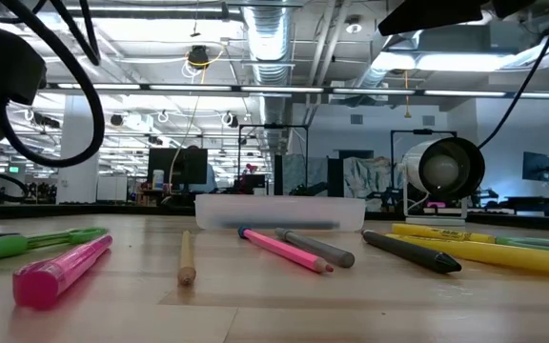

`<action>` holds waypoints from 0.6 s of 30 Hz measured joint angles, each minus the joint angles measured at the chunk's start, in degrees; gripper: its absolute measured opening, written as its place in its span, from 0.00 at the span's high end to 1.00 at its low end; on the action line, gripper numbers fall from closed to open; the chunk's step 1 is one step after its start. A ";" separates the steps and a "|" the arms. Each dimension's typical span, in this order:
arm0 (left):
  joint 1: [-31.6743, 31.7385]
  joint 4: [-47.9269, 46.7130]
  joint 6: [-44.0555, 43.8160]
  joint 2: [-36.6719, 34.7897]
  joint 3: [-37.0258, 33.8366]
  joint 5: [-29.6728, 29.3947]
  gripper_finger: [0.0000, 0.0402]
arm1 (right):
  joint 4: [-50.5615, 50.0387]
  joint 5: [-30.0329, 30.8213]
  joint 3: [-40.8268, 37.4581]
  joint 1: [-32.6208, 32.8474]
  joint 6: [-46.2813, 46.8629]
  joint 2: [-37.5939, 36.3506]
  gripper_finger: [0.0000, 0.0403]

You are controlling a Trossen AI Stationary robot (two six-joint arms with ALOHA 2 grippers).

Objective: Pick & place school supplies into a supply box
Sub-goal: Put the left black pen into the supply box

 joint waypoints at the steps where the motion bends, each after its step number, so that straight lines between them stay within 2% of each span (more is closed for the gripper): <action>1: -0.02 -0.03 0.00 0.00 0.00 -0.33 0.87 | 0.00 0.00 -0.02 0.00 0.00 0.00 0.70; 11: 0.28 -0.52 0.85 0.01 0.00 -3.77 0.88 | 0.00 0.02 0.00 0.00 -0.02 0.00 0.70; 18: 0.35 -0.75 4.85 0.02 0.00 -4.55 0.88 | -0.04 0.02 0.00 0.00 -0.04 0.00 0.70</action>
